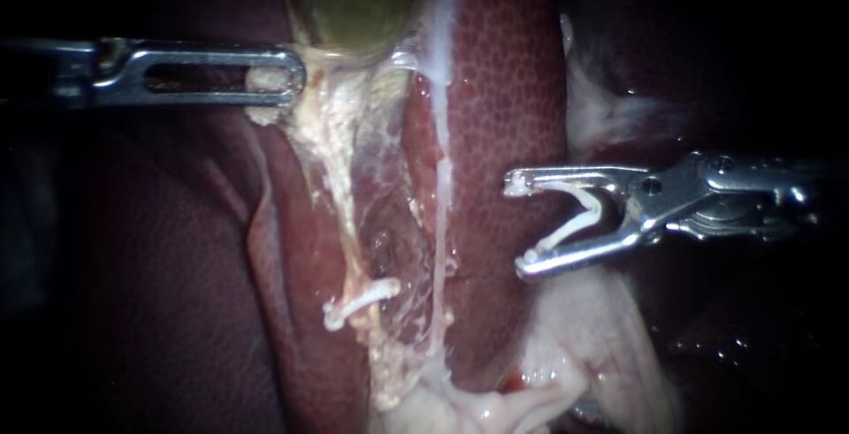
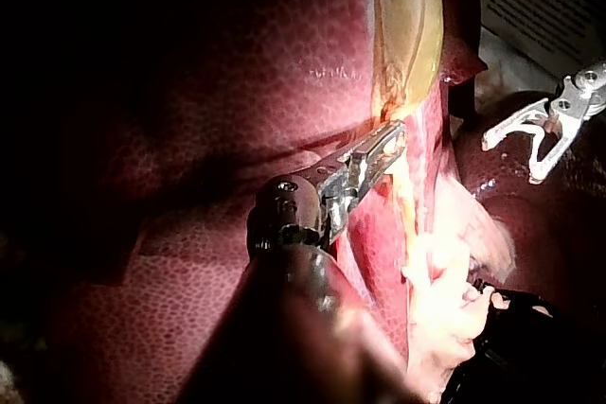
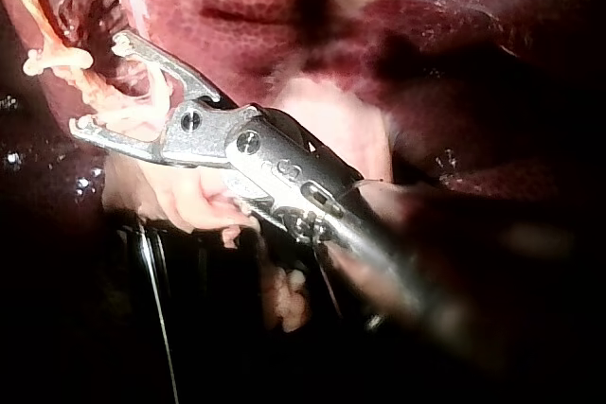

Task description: Clipping second clip left tube

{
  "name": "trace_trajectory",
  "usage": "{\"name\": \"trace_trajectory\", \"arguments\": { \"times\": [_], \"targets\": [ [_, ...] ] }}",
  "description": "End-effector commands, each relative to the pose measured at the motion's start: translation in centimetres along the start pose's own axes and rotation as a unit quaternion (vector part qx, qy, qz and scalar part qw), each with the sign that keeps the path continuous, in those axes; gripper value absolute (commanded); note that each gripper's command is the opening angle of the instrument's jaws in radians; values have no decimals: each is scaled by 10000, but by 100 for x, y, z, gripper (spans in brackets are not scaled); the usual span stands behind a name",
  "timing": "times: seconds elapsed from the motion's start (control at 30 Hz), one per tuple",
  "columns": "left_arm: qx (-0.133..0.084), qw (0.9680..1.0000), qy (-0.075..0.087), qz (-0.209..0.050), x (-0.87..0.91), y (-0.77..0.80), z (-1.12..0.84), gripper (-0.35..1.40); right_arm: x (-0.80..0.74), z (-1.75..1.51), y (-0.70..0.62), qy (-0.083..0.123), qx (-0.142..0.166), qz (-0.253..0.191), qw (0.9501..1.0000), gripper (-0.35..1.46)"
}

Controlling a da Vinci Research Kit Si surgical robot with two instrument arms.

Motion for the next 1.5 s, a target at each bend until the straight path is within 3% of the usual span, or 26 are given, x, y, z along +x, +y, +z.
{"name": "trace_trajectory", "arguments": {
  "times": [0.03, 0.6, 0.9, 1.2, 1.5],
  "targets": [
    [6, 10000, -6, 0, 0, 0, 0, -35, 0, 0, 0, 1, -2, 1, 10000, 60],
    [6, 10000, -6, 1, 0, 0, -1, -35, -4, 7, 1, 14, -19, -17, 10000, 60],
    [2, 10000, -9, 1, 1, -1, 0, -35, -38, 67, 6, 14, 118, -156, 9998, 60],
    [-8, 10000, -16, 4, 2, -1, 3, -35, -67, 129, 23, 12, 148, -58, 9999, 60],
    [-13, 10000, -18, 3, 2, -3, 3, -35, -79, 152, 32, 11, 178, 19, 9998, 60]
  ]
}}
